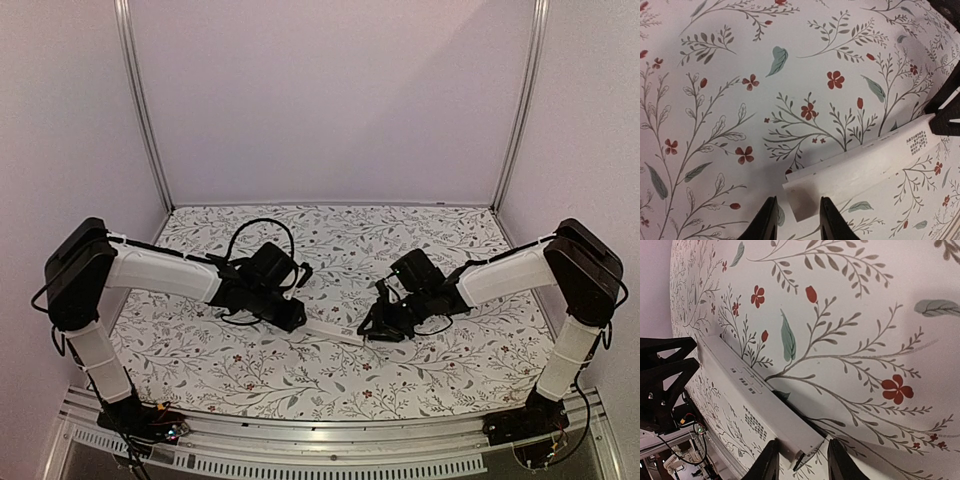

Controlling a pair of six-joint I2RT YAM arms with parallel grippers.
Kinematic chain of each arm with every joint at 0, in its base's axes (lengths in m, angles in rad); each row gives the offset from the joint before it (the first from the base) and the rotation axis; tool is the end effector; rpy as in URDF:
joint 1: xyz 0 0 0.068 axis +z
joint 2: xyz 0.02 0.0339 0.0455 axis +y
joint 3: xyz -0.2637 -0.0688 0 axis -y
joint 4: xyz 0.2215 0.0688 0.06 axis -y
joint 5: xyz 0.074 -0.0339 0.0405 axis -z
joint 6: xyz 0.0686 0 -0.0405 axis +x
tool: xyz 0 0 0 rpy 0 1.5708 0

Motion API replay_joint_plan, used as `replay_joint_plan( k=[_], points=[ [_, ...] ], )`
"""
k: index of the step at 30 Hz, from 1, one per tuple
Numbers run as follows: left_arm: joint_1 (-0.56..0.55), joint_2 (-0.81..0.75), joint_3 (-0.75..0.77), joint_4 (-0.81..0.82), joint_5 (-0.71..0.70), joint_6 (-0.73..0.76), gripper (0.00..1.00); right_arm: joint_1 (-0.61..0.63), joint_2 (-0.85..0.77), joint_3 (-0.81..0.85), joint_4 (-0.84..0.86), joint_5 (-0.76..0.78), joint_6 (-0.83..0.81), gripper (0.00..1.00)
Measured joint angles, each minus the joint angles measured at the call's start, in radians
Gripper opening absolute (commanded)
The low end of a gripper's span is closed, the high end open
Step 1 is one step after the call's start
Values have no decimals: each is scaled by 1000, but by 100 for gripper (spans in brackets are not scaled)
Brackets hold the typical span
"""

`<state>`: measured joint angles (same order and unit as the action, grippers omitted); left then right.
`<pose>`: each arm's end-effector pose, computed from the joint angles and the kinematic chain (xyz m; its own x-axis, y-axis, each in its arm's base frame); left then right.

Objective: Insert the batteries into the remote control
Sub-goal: Adjust the remote control at the center of the board.

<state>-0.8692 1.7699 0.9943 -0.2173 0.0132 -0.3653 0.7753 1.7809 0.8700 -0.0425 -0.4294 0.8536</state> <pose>0.2253 -0.2681 0.1403 -0.7795 0.3690 -0.5063 0.5246 0.8262 -0.2055 0.2208 0.2564 0.1220 -0.9921 -0.0129 -0.1247 -0.0925 0.7461 0.6594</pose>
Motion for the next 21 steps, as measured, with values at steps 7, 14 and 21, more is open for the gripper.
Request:
replay_joint_plan(
  k=[7, 14, 21],
  points=[
    [-16, 14, 0, -8, 0, 4, 25, 4, 0, 0, 2, -2, 0, 30],
    [-19, 31, 21, -19, -11, 9, 25, 5, 0, 0, 2, -11, -1, 28],
    [-22, 33, 32, -35, -20, 27, 22, 5, 0, 0, 2, -16, -5, 26]
  ],
)
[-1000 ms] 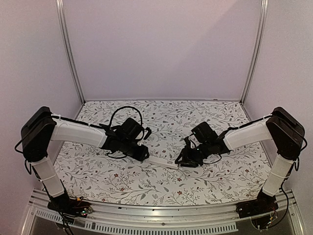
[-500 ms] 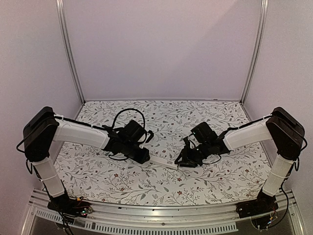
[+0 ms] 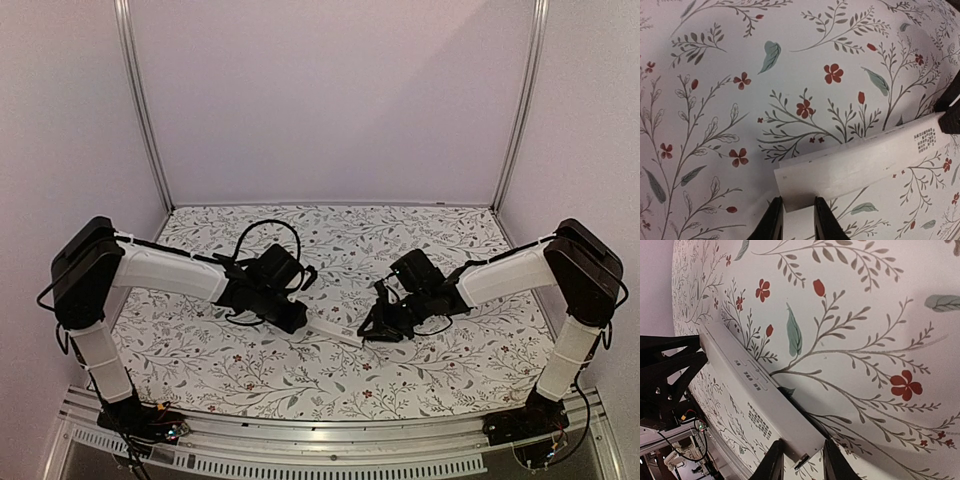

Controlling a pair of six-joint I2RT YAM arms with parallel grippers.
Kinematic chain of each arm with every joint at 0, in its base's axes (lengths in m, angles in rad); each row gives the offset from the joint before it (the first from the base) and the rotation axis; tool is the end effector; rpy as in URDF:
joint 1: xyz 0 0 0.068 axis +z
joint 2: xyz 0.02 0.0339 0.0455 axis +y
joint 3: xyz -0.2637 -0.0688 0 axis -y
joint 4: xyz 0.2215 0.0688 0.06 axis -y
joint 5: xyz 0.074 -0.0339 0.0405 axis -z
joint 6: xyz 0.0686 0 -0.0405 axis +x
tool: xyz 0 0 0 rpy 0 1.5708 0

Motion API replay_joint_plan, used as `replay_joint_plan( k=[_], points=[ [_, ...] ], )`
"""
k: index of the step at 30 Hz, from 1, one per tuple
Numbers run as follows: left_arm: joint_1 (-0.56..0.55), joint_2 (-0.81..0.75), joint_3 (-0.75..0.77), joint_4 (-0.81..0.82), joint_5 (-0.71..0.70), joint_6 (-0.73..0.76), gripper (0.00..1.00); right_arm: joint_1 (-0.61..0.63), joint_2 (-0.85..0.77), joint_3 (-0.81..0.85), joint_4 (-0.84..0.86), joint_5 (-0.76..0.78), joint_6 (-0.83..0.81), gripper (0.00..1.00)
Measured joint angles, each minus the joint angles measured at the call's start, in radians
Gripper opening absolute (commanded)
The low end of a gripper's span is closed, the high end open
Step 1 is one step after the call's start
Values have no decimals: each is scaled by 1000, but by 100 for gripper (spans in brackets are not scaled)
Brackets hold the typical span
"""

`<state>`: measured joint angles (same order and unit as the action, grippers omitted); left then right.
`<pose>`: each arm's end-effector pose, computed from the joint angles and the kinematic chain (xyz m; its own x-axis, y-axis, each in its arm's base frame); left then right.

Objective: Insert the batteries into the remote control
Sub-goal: Adjust the remote control at the center of the board.

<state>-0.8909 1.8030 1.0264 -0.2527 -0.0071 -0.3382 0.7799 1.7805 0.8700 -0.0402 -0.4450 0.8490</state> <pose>0.2231 -0.2752 0.1355 -0.7655 0.4191 -0.4882 0.5526 0.8169 -0.1653 0.2189 0.2581 0.1227 -0.9922 -0.0285 -0.1210 -0.1026 0.7374 0.6677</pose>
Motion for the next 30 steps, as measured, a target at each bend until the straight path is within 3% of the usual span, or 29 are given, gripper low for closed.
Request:
replay_joint_plan(
  k=[21, 30],
  points=[
    [-23, 95, 138, -85, -56, 81, 18, -10, -1, 0, -28, -33, -2, 25],
    [-44, 97, 153, -117, -41, 101, 23, -22, -22, 4, -85, -11, -53, 42]
  ],
)
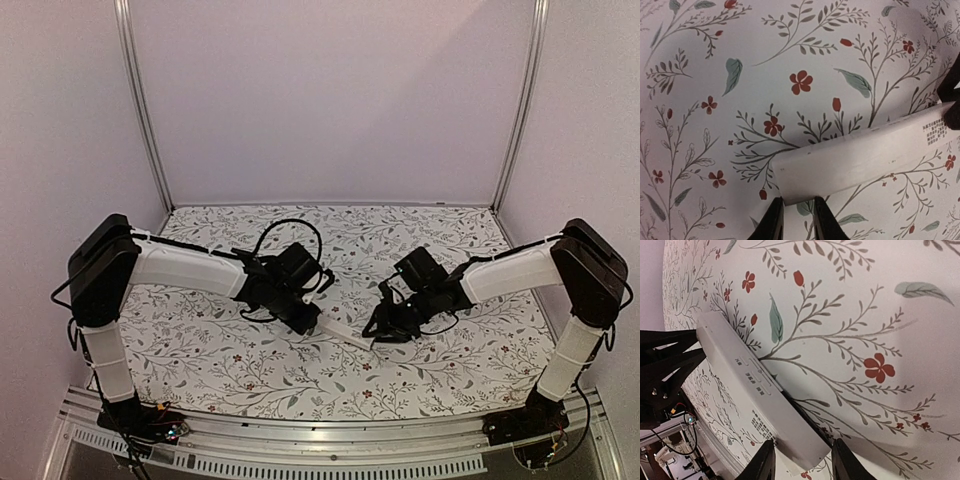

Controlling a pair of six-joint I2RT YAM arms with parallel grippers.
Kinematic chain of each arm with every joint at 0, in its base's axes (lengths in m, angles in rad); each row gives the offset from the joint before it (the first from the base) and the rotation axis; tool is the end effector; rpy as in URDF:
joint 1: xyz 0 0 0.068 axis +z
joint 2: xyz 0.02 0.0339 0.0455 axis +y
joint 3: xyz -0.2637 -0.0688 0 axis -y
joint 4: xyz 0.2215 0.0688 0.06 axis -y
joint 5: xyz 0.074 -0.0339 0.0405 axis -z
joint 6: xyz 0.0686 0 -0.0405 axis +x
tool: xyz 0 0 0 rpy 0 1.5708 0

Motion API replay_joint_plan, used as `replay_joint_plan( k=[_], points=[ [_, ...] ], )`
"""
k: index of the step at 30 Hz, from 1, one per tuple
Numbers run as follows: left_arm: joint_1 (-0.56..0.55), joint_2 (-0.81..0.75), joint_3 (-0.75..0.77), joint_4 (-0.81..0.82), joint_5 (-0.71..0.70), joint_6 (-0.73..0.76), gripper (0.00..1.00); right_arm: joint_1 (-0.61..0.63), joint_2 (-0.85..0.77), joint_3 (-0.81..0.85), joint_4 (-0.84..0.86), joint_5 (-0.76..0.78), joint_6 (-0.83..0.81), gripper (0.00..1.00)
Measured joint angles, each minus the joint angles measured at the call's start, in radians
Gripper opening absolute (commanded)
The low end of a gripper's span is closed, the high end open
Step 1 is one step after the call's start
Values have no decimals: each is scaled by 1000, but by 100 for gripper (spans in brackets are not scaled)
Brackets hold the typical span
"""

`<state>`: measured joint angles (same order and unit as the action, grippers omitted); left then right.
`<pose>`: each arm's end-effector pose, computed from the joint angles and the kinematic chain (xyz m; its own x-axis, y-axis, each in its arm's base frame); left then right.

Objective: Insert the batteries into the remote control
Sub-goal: Adjust the remote control at the center of the board, then hold the remote control at the center of the board.

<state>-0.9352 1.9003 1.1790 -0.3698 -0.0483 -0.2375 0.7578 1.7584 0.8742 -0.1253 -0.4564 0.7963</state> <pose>0.2265 -0.3015 0.1354 -0.6979 0.5501 -0.4586 0.6445 0.7617 -0.0670 0.2176 0.2475 0.1245 -0.9928 -0.0561 -0.1056 -0.1111 0.7591 0.6414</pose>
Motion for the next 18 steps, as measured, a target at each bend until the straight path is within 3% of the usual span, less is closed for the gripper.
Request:
replay_joint_plan(
  k=[9, 18],
  points=[
    [5, -18, 0, -62, 76, -10, 40, -5, -87, 88, -159, 105, -193, 64],
    [92, -152, -18, -58, 92, -45, 36, 31, -144, 176, -287, 169, -476, 65]
  ],
)
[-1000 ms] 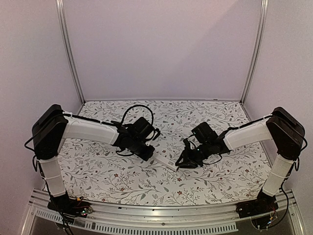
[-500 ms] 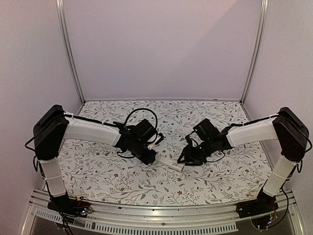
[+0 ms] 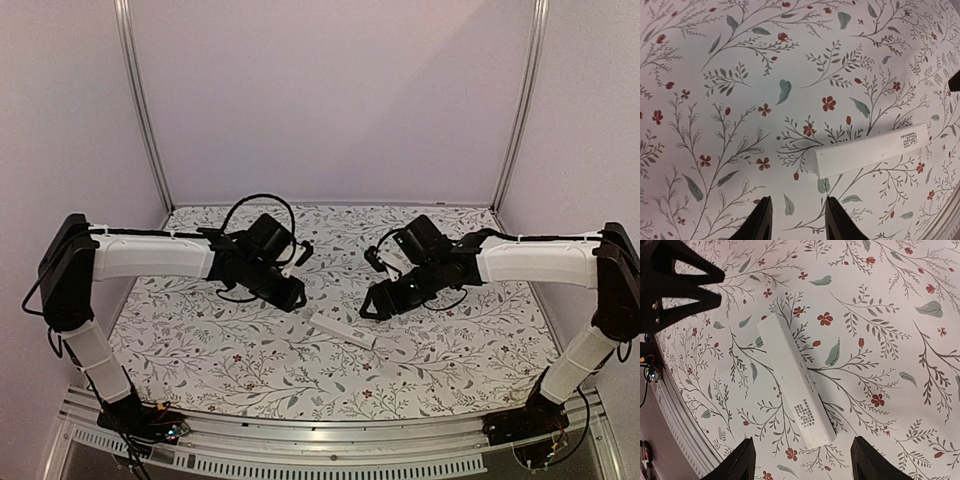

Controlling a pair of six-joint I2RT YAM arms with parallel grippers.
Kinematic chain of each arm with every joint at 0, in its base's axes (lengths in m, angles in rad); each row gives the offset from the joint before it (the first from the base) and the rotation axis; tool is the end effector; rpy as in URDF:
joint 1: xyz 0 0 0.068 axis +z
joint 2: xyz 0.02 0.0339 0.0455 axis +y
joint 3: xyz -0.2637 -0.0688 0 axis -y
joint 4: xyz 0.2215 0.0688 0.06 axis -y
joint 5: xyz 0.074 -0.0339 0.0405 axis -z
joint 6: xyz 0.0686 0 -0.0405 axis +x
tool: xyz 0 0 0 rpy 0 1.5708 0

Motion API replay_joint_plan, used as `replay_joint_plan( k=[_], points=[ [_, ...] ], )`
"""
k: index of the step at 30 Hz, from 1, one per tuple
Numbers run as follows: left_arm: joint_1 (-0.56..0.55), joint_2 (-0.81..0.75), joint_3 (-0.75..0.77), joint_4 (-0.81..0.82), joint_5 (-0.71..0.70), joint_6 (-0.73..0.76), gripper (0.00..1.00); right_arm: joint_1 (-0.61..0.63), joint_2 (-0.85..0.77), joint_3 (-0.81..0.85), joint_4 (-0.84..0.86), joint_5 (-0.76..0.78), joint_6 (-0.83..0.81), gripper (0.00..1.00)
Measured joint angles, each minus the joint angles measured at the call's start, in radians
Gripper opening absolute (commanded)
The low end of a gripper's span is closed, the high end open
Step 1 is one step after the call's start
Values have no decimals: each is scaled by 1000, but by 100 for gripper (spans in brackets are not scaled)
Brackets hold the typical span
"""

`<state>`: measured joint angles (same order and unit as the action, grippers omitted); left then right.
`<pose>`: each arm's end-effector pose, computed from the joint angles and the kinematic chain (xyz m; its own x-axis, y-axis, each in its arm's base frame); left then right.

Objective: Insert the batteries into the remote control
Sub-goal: Hold the remote control at the center of the board.

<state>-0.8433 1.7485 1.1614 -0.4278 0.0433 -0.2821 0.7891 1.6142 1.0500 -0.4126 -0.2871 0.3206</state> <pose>0.2368 -0.2704 0.1792 -0.7545 0.4291 -0.4966 0.5740 0.7983 -0.1822 0.2179 0.2471 0.1934 -0.8038 -0.3807 -0.4572 -0.5680 0.7198 0.3991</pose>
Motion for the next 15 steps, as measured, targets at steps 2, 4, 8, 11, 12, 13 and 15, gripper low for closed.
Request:
replay_joint_plan(
  k=[2, 4, 8, 11, 12, 13, 15],
  points=[
    [39, -15, -6, 8, -11, -3, 34, 32, 5, 32, -30, 16, -62, 65],
    [64, -11, -14, 19, -24, -2, 33, 61, 23, 64, -44, 31, -116, 65],
    [72, 11, -49, 52, -29, 0, 29, 101, 85, 90, -47, 57, -189, 65],
    [71, 14, -95, 94, -30, 2, 28, 114, 138, 92, -59, 85, -226, 65],
    [71, 14, -109, 110, -30, 3, 27, 115, 153, 92, -64, 95, -235, 65],
    [71, 14, -127, 134, -30, 6, 27, 117, 171, 97, -71, 103, -243, 64],
    [71, 14, -152, 170, -31, 11, 26, 120, 195, 101, -79, 120, -257, 63]
  ],
)
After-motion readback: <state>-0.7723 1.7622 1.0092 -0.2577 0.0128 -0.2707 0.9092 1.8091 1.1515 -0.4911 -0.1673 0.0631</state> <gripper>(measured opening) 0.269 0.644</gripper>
